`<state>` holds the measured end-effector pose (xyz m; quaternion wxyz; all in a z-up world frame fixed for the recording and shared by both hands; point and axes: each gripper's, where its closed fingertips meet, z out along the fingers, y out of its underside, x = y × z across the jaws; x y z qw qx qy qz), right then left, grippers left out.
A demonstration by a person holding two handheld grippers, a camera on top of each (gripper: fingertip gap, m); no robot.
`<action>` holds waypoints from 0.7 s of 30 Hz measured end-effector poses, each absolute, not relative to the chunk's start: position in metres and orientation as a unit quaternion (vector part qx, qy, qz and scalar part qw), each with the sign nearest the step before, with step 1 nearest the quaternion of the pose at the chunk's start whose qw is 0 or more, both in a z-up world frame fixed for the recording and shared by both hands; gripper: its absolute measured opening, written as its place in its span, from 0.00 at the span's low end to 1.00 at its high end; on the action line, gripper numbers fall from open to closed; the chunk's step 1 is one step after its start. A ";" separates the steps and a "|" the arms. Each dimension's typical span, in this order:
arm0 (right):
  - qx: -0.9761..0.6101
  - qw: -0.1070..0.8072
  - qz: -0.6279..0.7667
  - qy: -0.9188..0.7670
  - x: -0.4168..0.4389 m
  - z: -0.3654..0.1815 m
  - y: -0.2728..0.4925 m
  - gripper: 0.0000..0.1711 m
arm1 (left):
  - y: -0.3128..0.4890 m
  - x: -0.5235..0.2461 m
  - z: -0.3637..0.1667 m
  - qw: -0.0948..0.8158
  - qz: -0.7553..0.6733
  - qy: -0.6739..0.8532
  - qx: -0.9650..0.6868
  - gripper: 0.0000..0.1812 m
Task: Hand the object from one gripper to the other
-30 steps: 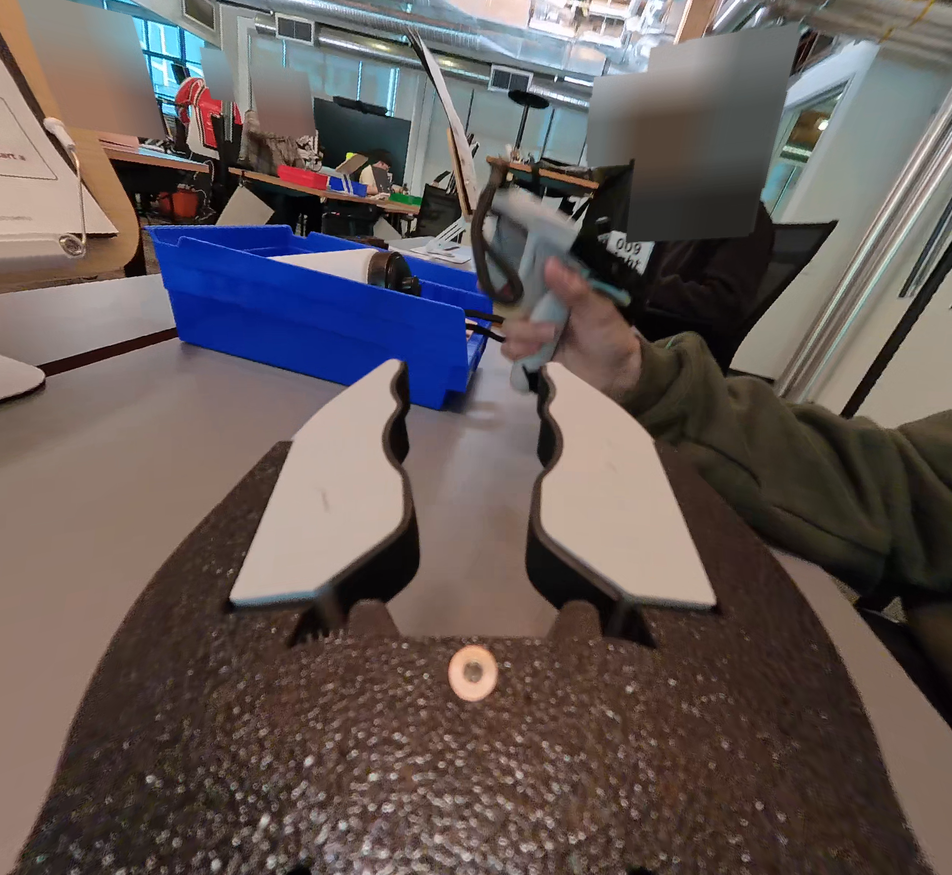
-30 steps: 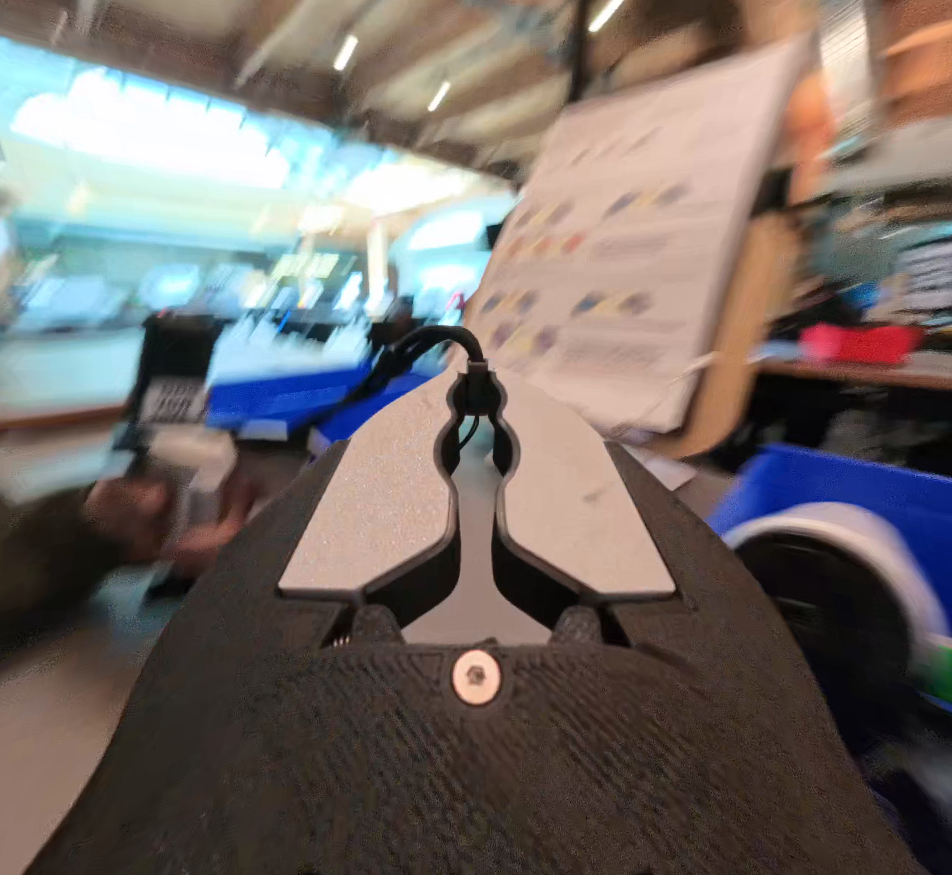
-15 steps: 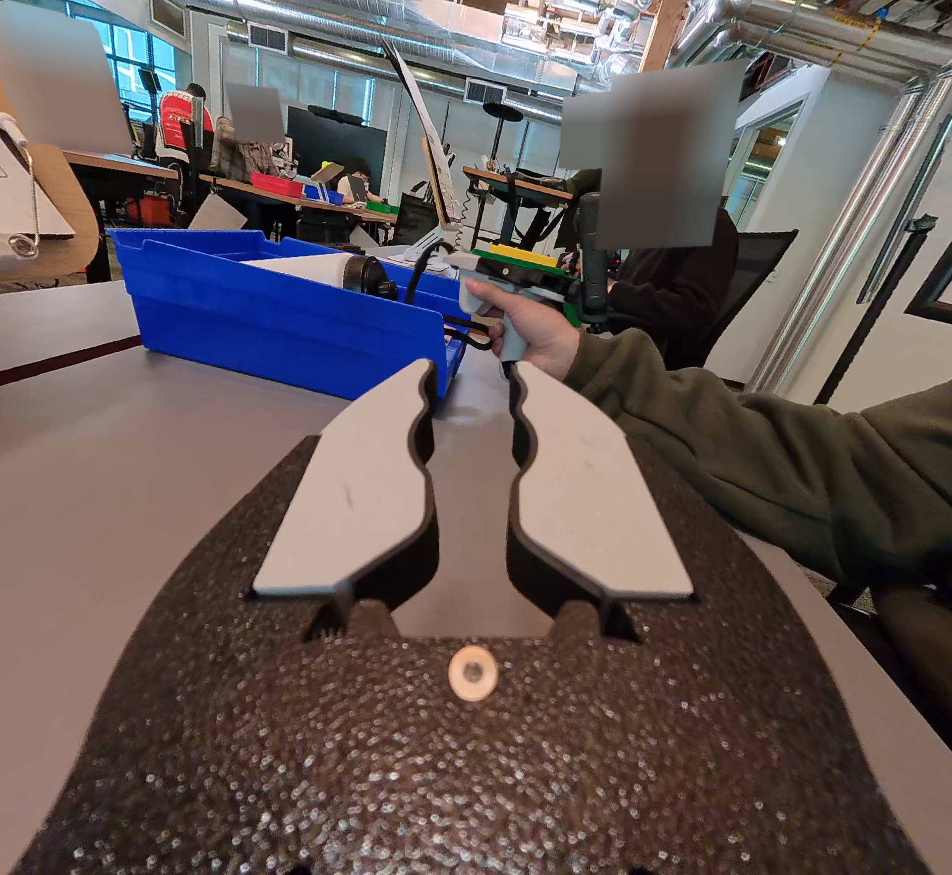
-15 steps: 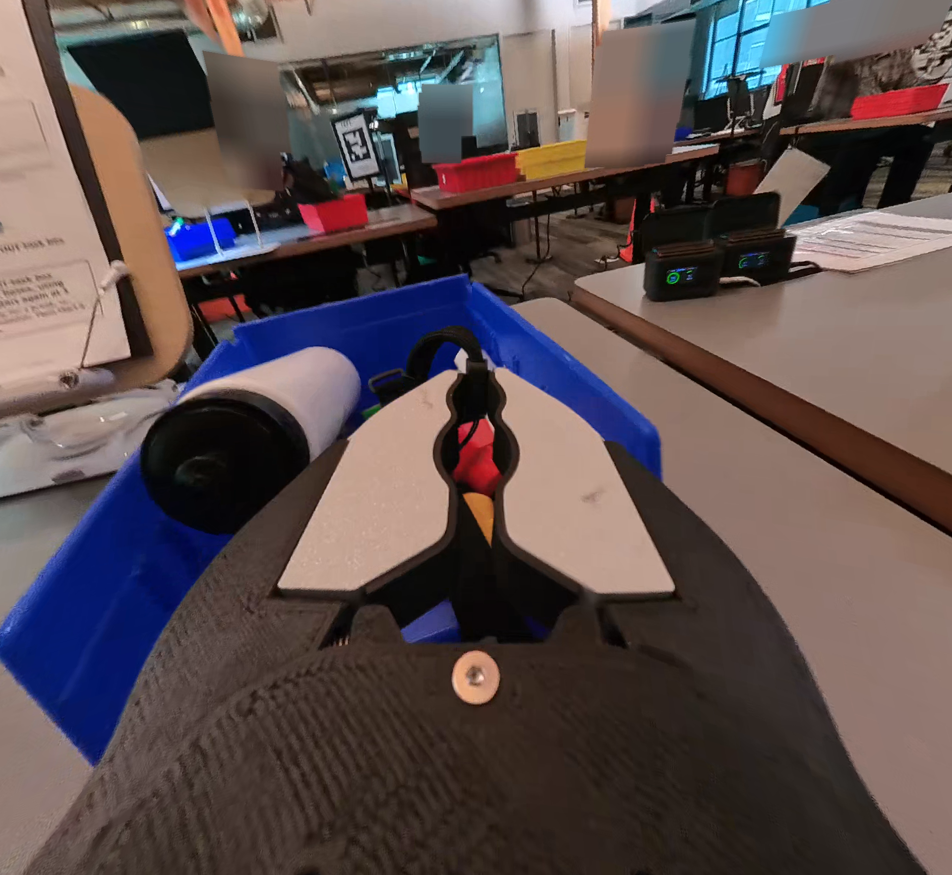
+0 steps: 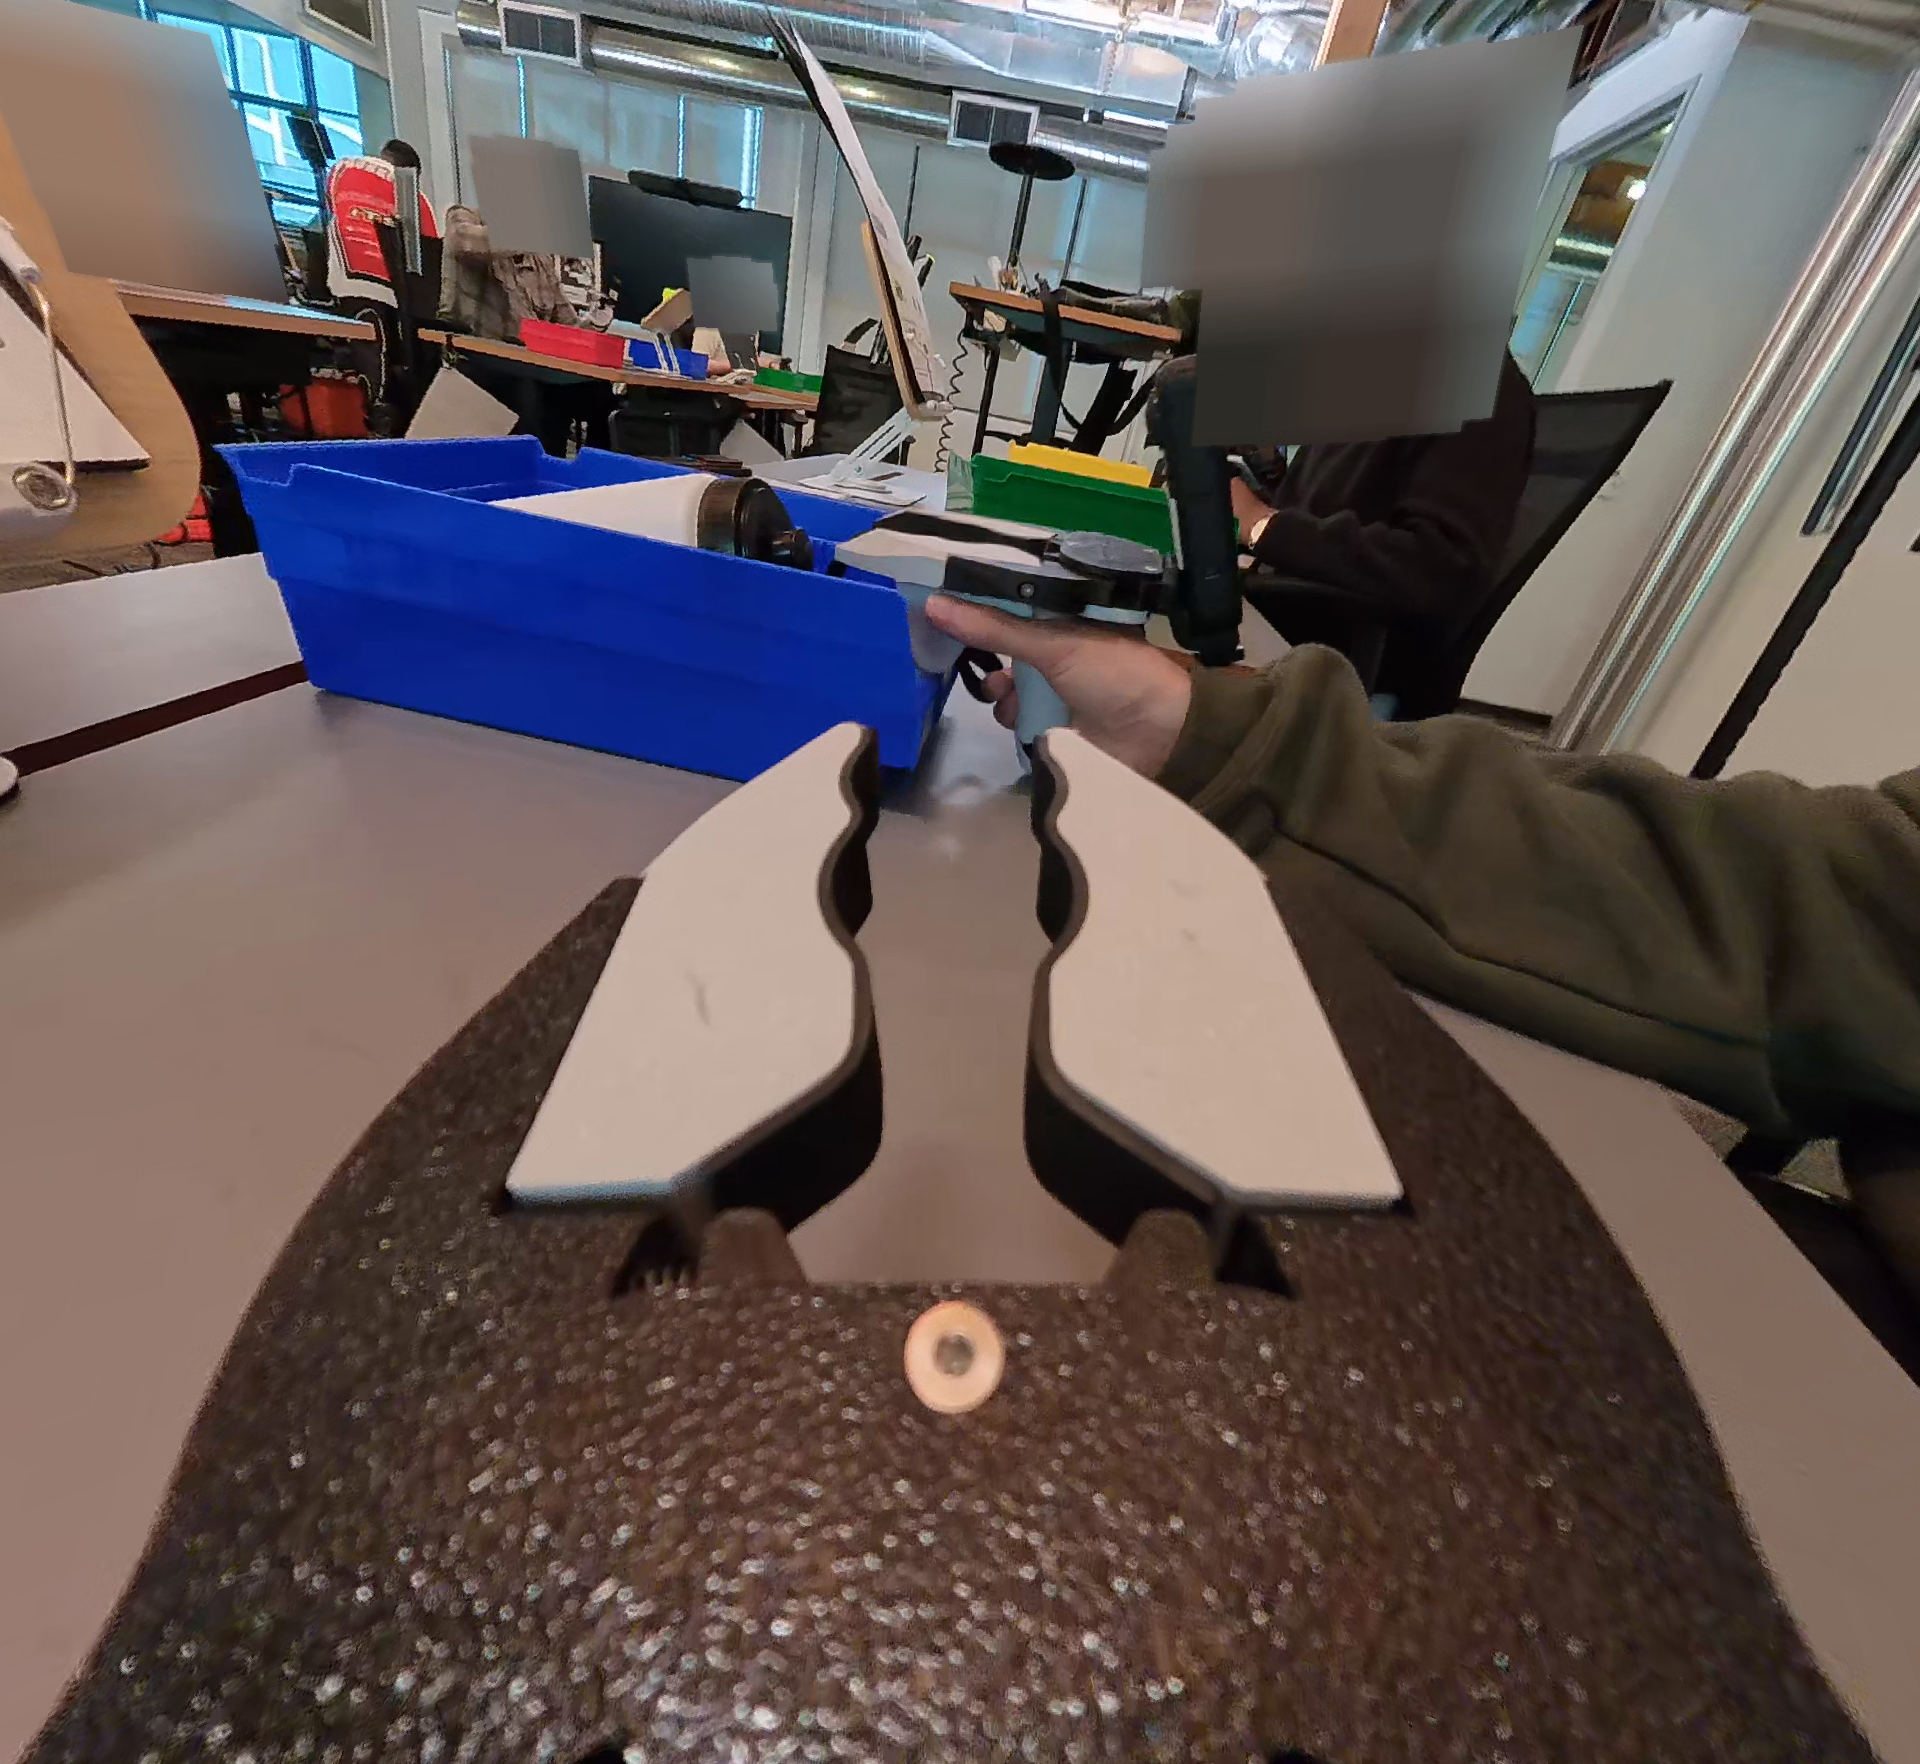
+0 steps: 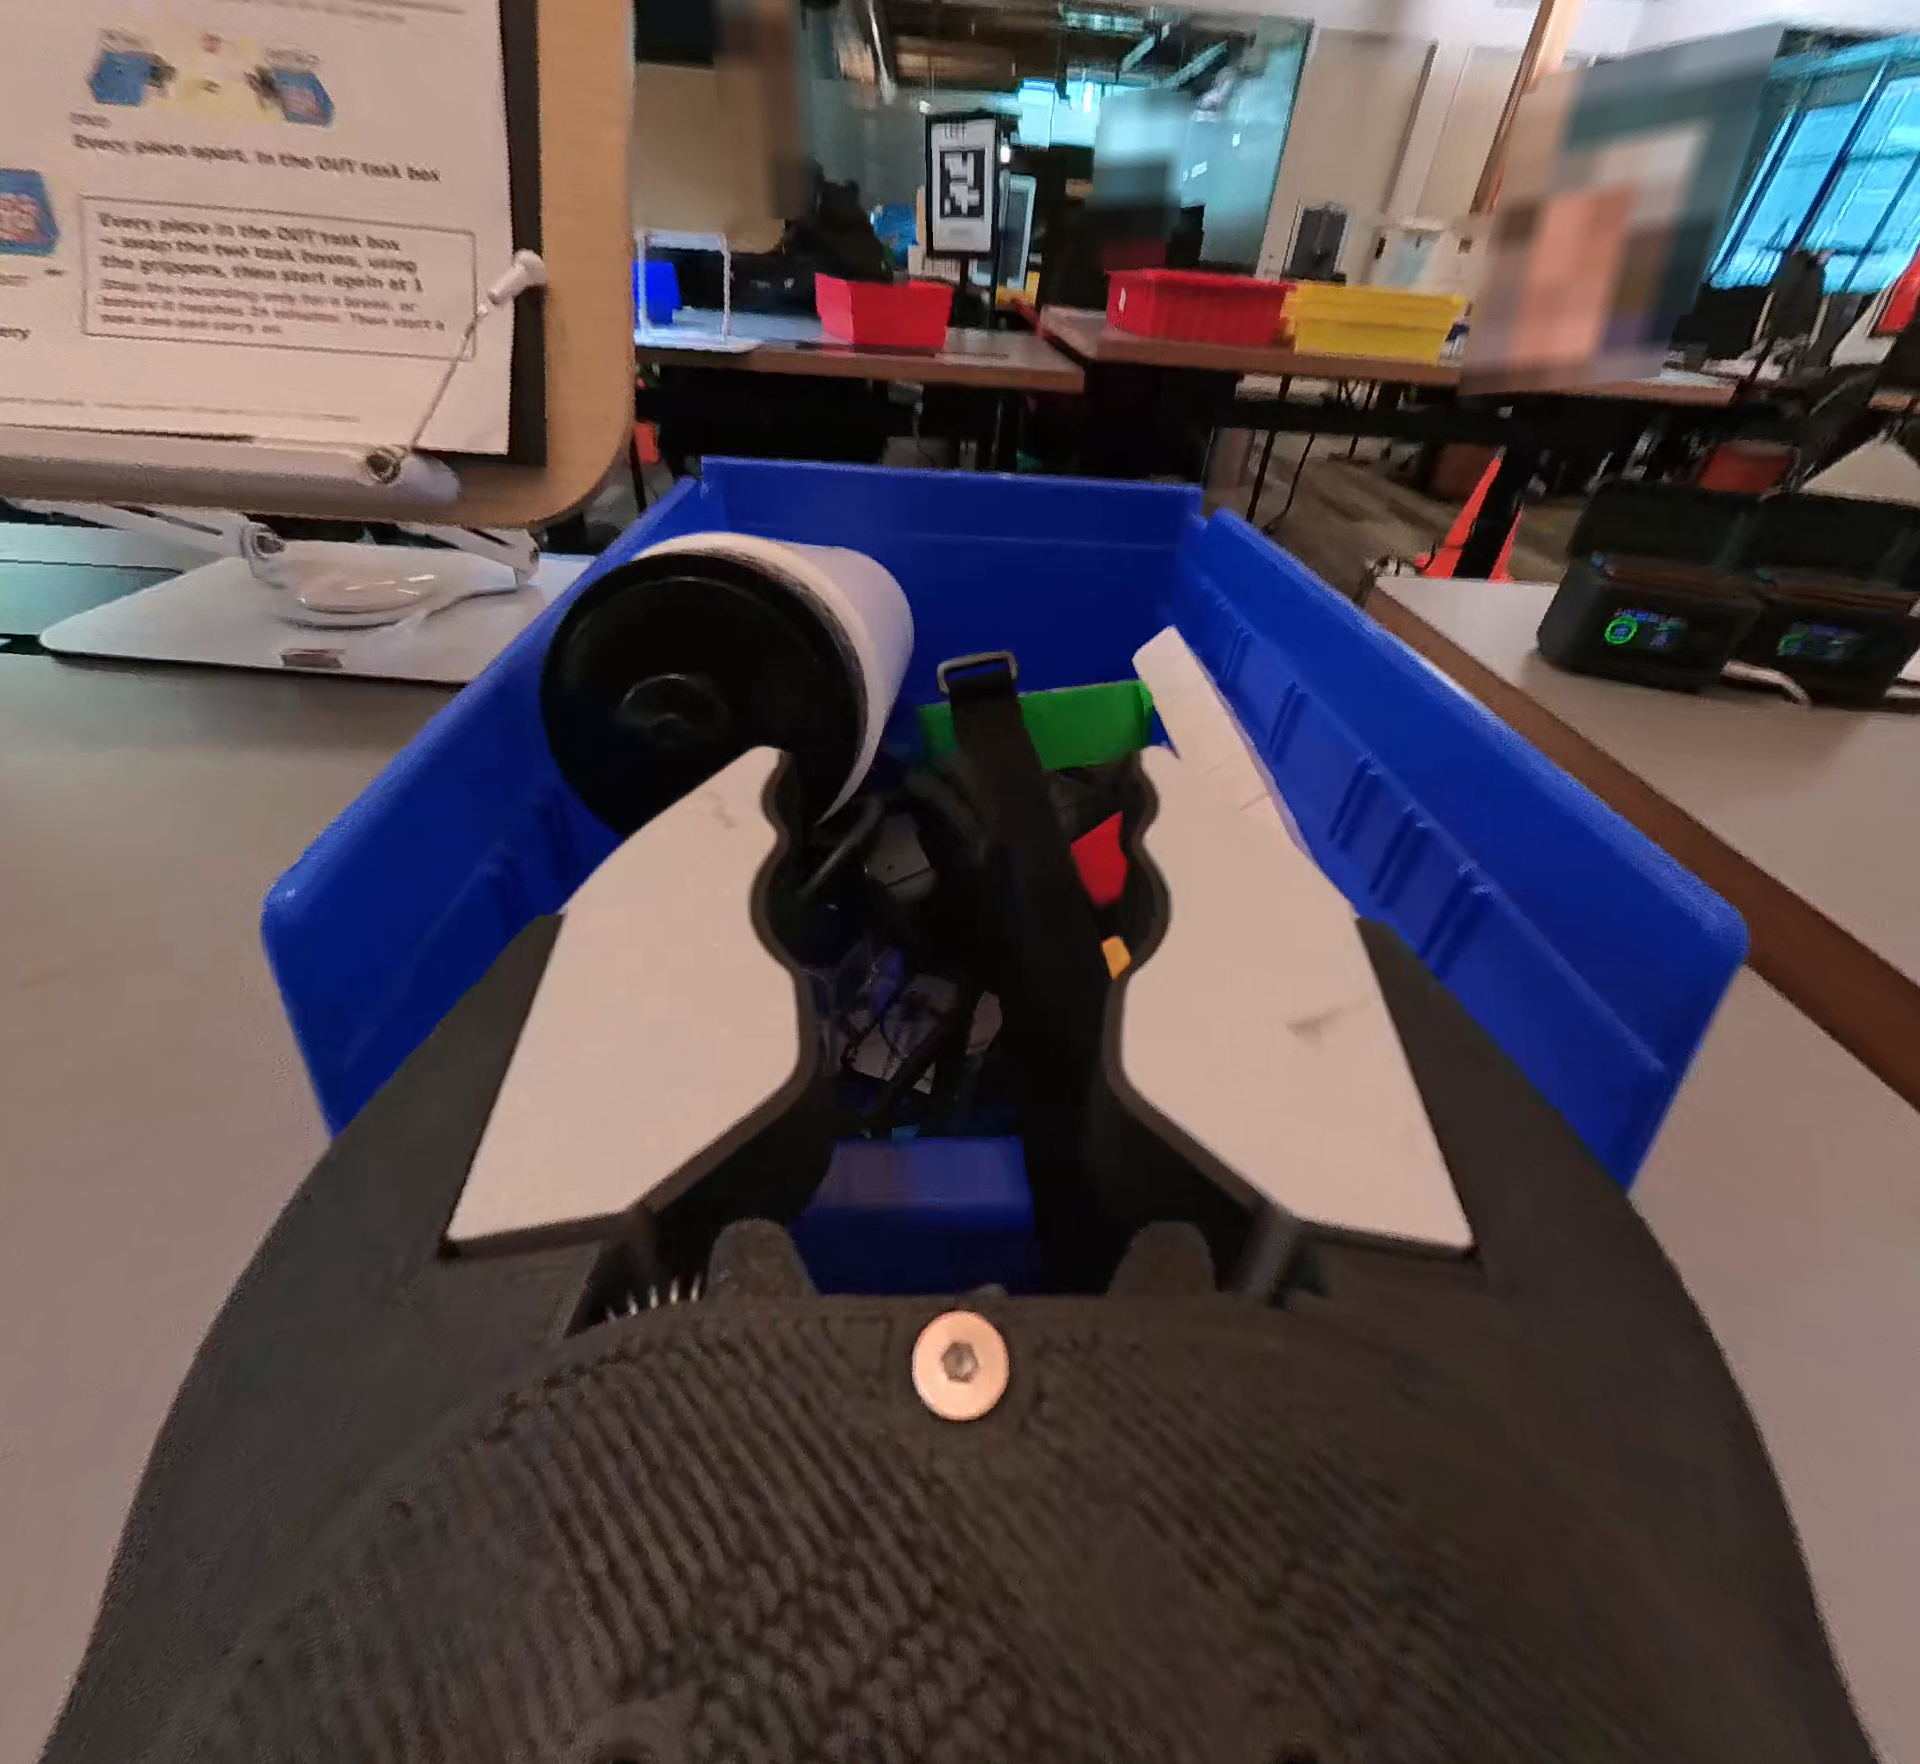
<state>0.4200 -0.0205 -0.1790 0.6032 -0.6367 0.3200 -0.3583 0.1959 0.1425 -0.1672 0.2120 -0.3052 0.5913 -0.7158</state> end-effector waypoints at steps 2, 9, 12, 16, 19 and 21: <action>-0.613 0.619 -0.385 0.306 0.413 -0.170 -0.025 0.41 | 0.141 0.196 -0.168 0.219 -0.709 0.599 -0.303 0.16; -0.563 0.652 -0.420 0.284 0.372 -0.147 -0.052 0.53 | 0.156 0.201 -0.167 0.246 -0.698 0.572 -0.353 0.21; -0.588 0.640 -0.424 0.255 0.352 -0.144 -0.058 0.58 | 0.180 0.194 -0.157 0.262 -0.692 0.532 -0.412 0.21; -0.641 0.623 -0.381 0.236 0.330 -0.146 -0.051 0.63 | 0.237 0.175 -0.142 0.310 -0.618 0.527 -0.494 0.21; -0.653 0.625 -0.353 0.242 0.315 -0.138 -0.050 0.68 | 0.302 0.155 -0.131 0.353 -0.517 0.544 -0.558 0.21; -0.650 0.638 -0.335 0.241 0.309 -0.125 -0.048 0.67 | 0.353 0.139 -0.132 0.367 -0.420 0.571 -0.603 0.21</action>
